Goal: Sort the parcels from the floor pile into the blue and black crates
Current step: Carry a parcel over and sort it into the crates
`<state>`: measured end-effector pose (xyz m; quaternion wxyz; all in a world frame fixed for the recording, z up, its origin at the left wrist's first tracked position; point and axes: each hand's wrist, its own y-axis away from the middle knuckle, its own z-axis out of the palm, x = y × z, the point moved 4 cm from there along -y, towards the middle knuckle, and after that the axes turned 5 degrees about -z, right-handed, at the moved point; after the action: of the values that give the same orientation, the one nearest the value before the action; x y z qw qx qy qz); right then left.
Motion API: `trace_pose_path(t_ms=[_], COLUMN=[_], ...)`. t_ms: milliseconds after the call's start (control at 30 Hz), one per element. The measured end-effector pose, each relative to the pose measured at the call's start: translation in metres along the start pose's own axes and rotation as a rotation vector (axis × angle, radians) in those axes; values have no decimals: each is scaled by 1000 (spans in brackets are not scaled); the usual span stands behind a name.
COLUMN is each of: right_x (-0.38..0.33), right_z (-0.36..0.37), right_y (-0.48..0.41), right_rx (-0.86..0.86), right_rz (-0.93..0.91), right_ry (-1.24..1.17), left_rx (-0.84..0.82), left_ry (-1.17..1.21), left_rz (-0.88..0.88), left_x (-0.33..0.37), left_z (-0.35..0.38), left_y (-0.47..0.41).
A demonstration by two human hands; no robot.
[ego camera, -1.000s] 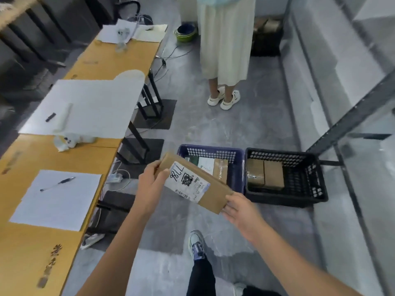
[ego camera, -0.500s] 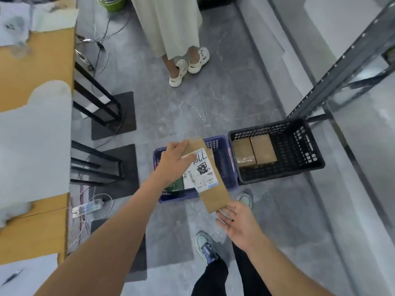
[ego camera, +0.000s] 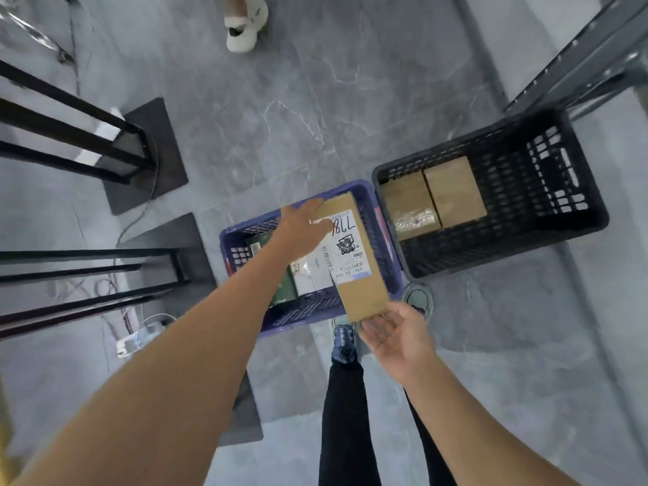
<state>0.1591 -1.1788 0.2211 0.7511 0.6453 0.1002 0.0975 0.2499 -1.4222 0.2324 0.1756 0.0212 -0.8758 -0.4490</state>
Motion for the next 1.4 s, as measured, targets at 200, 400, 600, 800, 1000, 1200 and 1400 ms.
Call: trace_pose_path(t_ms=[200, 400, 600, 800, 1000, 1200, 1400], right_x=[-2, 6, 3, -6, 6, 26, 22], right_z=[14, 14, 20, 15, 16, 22, 22], right_y=[-93, -185, -252, -297, -307, -296, -303], right_rx=[37, 139, 204, 271, 343, 394, 443], right_rz=[-1, -29, -70, -103, -118, -144, -196], right_ry=[-130, -218, -161, -143, -219, -252, -226], left_rx=[-126, -267, -286, -234, -150, -151, -170], left_ry=[131, 138, 71, -5, 1, 78, 110], left_rz=[-59, -80, -72, 25, 98, 116, 141], left_x=[-11, -37, -59, -53, -58, -72, -66], left_z=[46, 104, 138, 156, 164, 160, 156], left_y=[-107, -198, -259, -292, -295, -292, -294])
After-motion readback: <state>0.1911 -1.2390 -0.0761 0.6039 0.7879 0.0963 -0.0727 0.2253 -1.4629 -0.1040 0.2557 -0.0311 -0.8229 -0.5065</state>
